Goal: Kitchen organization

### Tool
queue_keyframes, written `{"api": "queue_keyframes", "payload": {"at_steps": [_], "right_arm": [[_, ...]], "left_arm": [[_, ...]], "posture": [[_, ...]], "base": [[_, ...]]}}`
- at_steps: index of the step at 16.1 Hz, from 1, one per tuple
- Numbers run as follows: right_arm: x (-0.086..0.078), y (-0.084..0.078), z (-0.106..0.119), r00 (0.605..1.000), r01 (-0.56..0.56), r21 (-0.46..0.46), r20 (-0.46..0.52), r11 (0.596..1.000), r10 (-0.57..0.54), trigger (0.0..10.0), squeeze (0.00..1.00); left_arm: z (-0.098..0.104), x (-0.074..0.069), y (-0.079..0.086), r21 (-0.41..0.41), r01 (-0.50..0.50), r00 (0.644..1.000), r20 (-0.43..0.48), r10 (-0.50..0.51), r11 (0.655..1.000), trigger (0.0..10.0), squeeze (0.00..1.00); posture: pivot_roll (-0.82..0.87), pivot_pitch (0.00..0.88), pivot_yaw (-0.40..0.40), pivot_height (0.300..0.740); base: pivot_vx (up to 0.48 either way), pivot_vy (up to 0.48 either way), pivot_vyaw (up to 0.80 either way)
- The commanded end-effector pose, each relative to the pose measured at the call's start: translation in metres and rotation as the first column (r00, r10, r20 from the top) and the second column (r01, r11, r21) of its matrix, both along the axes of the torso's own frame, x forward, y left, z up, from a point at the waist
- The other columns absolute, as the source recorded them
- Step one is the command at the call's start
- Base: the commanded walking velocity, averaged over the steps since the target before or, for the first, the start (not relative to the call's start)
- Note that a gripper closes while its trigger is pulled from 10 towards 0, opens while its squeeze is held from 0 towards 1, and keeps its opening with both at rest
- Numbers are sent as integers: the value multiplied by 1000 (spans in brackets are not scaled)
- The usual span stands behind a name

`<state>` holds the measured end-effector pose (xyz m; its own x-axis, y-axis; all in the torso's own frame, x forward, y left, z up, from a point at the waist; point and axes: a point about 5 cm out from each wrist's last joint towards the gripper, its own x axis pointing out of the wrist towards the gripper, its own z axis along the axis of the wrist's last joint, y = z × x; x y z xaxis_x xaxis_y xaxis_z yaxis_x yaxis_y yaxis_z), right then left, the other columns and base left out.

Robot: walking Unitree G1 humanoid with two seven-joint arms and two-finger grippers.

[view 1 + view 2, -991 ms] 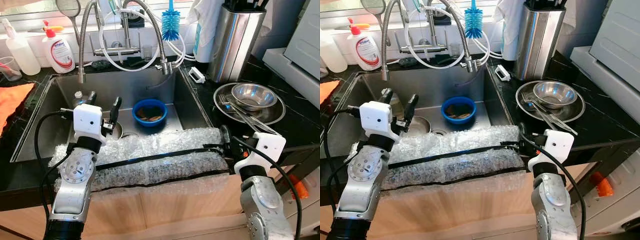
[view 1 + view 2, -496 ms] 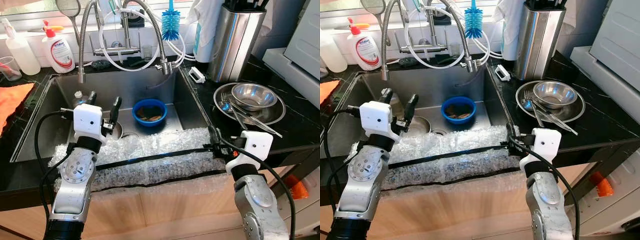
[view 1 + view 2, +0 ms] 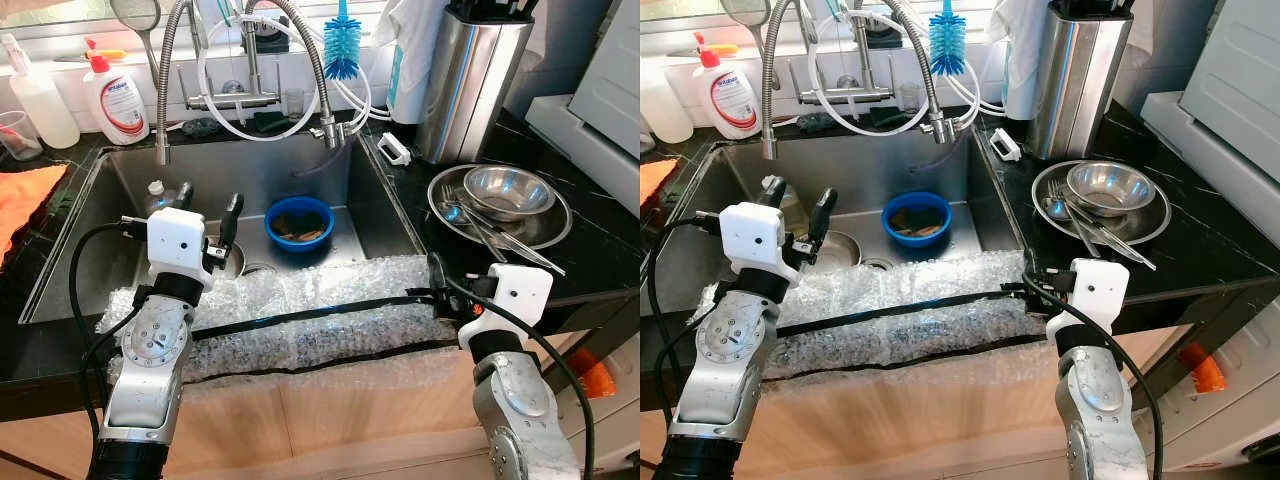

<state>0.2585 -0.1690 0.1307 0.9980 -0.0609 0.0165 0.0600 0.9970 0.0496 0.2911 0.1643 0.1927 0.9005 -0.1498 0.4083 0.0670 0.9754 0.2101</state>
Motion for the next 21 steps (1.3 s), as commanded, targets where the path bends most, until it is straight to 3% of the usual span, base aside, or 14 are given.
{"api": "queue_keyframes", "payload": {"at_steps": [1,6,12,13,14,15,16,17,21], "right_arm": [[-1,-2,-7,999,10,-11,-40,1000,-10,10000,0],[-2,-6,-17,993,42,-34,-109,999,-45,10000,0],[-3,-18,-8,988,152,-30,-29,988,-152,10000,0],[-3,-19,-7,986,165,-31,-14,986,-165,6627,0],[-4,-20,-5,984,176,-24,3,984,-176,0,0],[-4,-21,-3,983,185,-20,21,982,-185,0,0],[-4,-21,-3,983,184,-17,20,983,-184,3255,0],[-3,-19,-3,985,172,-17,17,985,-172,10000,0],[-2,-18,-4,984,179,-17,17,984,-179,10000,0]], "left_arm": [[1,3,-2,13,10,1000,-3,-10,1000,10000,0],[1,3,-2,14,14,1000,-3,-14,1000,10000,0],[1,3,-2,16,12,1000,2,-12,1000,10000,0],[1,3,-2,16,11,1000,2,-11,1000,10000,0],[2,3,-2,16,10,1000,3,-10,1000,10000,0],[1,3,-2,16,8,1000,4,-8,1000,10000,0],[2,3,-2,17,8,1000,4,-8,1000,10000,0],[2,3,-1,18,8,1000,4,-8,1000,10000,0],[2,3,-1,21,10,1000,5,-10,1000,10000,0]], "posture": [[-63,0,14,740],[-63,0,13,740],[-61,0,15,740],[-61,0,15,740],[-59,0,15,740],[-61,0,16,740],[-60,0,16,740],[-59,0,17,740],[-60,0,18,740]], "base": [[0,0,0],[0,0,0],[0,0,0],[0,0,0],[0,0,0],[0,0,0],[0,0,0],[0,0,0],[0,0,0]]}}
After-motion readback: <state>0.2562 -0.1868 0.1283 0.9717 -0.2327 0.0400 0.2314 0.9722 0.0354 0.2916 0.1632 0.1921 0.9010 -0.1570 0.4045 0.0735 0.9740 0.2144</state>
